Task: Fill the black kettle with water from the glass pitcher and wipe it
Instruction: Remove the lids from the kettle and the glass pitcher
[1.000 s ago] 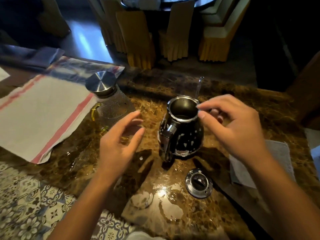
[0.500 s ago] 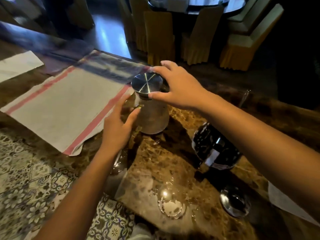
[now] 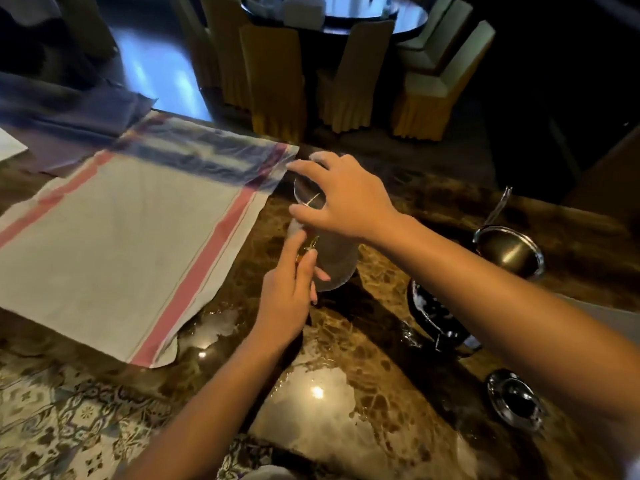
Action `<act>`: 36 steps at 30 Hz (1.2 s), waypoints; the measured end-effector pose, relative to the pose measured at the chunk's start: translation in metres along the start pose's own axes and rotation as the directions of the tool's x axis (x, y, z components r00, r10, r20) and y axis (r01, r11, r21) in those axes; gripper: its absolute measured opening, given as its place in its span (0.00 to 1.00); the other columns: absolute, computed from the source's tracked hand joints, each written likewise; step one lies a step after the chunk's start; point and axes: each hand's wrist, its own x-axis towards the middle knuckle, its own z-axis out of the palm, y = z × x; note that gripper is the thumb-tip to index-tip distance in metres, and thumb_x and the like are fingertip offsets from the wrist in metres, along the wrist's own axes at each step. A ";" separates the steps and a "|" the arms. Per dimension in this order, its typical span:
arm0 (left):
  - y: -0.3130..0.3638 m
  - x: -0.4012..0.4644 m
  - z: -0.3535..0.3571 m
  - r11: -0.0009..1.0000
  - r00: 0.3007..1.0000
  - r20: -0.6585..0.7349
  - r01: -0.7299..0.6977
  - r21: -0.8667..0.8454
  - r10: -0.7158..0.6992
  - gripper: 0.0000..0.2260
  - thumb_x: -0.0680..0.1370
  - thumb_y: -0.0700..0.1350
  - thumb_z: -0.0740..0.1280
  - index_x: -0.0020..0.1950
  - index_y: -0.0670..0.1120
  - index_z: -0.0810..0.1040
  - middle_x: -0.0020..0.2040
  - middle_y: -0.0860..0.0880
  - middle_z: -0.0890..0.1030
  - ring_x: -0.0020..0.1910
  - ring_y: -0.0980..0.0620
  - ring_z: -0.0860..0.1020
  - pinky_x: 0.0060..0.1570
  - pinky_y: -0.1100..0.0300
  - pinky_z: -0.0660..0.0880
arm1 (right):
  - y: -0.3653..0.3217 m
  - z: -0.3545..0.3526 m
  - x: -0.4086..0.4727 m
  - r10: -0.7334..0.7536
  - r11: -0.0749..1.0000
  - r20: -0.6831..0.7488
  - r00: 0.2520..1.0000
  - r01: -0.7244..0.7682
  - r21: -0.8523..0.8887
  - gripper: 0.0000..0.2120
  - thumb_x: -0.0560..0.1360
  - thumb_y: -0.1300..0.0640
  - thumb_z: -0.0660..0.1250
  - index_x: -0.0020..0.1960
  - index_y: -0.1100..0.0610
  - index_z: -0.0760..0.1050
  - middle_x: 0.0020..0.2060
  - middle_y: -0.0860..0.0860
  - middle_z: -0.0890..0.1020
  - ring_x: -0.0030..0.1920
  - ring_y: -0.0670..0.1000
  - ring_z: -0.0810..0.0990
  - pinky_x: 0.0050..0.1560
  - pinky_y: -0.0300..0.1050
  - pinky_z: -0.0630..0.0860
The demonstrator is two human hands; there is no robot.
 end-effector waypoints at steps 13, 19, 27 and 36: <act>-0.017 0.007 -0.002 0.993 0.987 0.151 -0.034 -0.116 0.051 0.15 0.87 0.47 0.54 0.73 0.46 0.68 0.35 0.48 0.78 0.30 0.58 0.74 0.33 0.62 0.70 | -0.003 0.017 -0.009 0.151 0.953 -0.253 0.956 -0.073 0.293 0.25 0.71 0.42 0.75 0.64 0.50 0.79 0.59 0.46 0.83 0.59 0.48 0.80 0.54 0.48 0.81; -0.019 0.007 -0.003 0.992 0.985 0.152 -0.059 -0.109 0.076 0.13 0.88 0.47 0.54 0.71 0.55 0.69 0.35 0.49 0.78 0.31 0.57 0.75 0.32 0.61 0.71 | 0.002 0.004 -0.003 0.282 0.826 -0.193 0.940 -0.136 0.548 0.20 0.72 0.52 0.78 0.63 0.52 0.79 0.56 0.44 0.83 0.56 0.44 0.81 0.57 0.42 0.80; -0.020 0.013 -0.009 0.988 0.979 0.152 -0.121 -0.092 0.134 0.14 0.86 0.50 0.53 0.70 0.57 0.70 0.32 0.48 0.77 0.28 0.56 0.74 0.29 0.65 0.69 | -0.002 -0.005 -0.012 0.507 0.644 -0.187 0.841 -0.225 0.731 0.21 0.78 0.52 0.73 0.70 0.51 0.77 0.62 0.47 0.82 0.62 0.43 0.79 0.61 0.38 0.77; -0.019 0.013 -0.009 0.986 0.981 0.128 -0.130 -0.102 0.143 0.14 0.85 0.50 0.53 0.69 0.54 0.70 0.29 0.48 0.73 0.28 0.49 0.75 0.27 0.62 0.69 | -0.028 -0.064 -0.094 0.591 0.537 -0.148 0.793 -0.250 0.806 0.21 0.76 0.49 0.69 0.68 0.52 0.78 0.61 0.48 0.84 0.64 0.43 0.81 0.64 0.43 0.78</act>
